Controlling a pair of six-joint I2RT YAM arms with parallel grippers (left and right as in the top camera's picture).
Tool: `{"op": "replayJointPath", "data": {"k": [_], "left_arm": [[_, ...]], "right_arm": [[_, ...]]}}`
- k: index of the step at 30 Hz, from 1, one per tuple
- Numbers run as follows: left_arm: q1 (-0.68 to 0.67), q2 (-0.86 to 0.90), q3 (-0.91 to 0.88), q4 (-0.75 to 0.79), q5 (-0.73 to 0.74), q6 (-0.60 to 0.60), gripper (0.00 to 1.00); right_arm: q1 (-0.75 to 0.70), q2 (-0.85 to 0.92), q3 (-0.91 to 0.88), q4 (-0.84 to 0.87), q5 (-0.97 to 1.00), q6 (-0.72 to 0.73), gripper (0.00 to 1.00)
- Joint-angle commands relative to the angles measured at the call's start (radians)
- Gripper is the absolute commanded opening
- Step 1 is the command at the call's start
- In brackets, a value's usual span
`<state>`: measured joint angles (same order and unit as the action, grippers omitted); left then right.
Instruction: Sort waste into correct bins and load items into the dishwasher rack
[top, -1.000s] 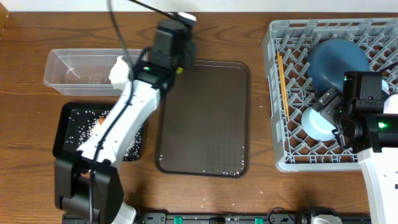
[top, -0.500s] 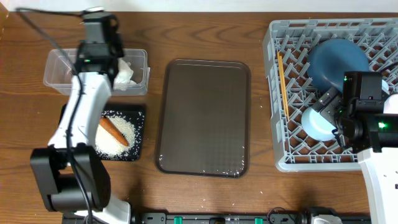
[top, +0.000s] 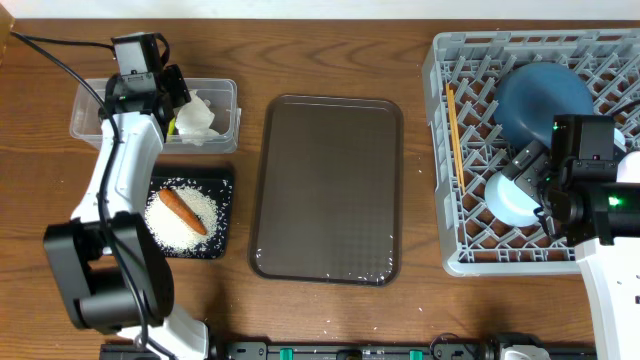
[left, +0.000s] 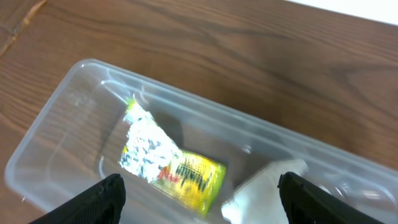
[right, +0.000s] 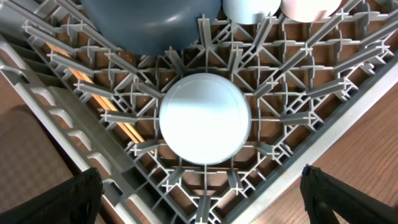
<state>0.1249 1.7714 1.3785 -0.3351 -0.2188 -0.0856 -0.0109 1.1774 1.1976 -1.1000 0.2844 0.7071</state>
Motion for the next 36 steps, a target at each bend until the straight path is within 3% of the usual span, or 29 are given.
{"op": "replayJointPath", "data": {"k": [1, 6, 11, 18, 21, 36], "left_arm": [[-0.027, -0.133, 0.006, -0.066, 0.002, -0.061, 0.81], [-0.05, -0.277, 0.006, -0.329, 0.002, -0.185, 0.81], [-0.054, -0.357, -0.011, -0.619, 0.005, -0.443, 0.83], [-0.142, -0.521, -0.182, -0.594, 0.178, -0.44, 0.92], [-0.172, -0.547, -0.211, -0.661, 0.241, -0.444, 0.94], [-0.179, -0.544, -0.211, -0.7, 0.241, -0.443, 0.96]], "right_arm": [[-0.003, -0.003, 0.018, -0.001, 0.01, -0.009, 0.99], [-0.003, -0.003, 0.018, 0.0, 0.01, -0.009, 0.99], [-0.003, -0.003, 0.018, -0.001, 0.01, -0.009, 0.99], [-0.003, -0.003, 0.018, 0.0, 0.01, -0.009, 0.99], [-0.003, -0.003, 0.018, 0.0, 0.01, -0.009, 0.99], [-0.003, -0.003, 0.018, 0.0, 0.01, -0.009, 0.99]]}}
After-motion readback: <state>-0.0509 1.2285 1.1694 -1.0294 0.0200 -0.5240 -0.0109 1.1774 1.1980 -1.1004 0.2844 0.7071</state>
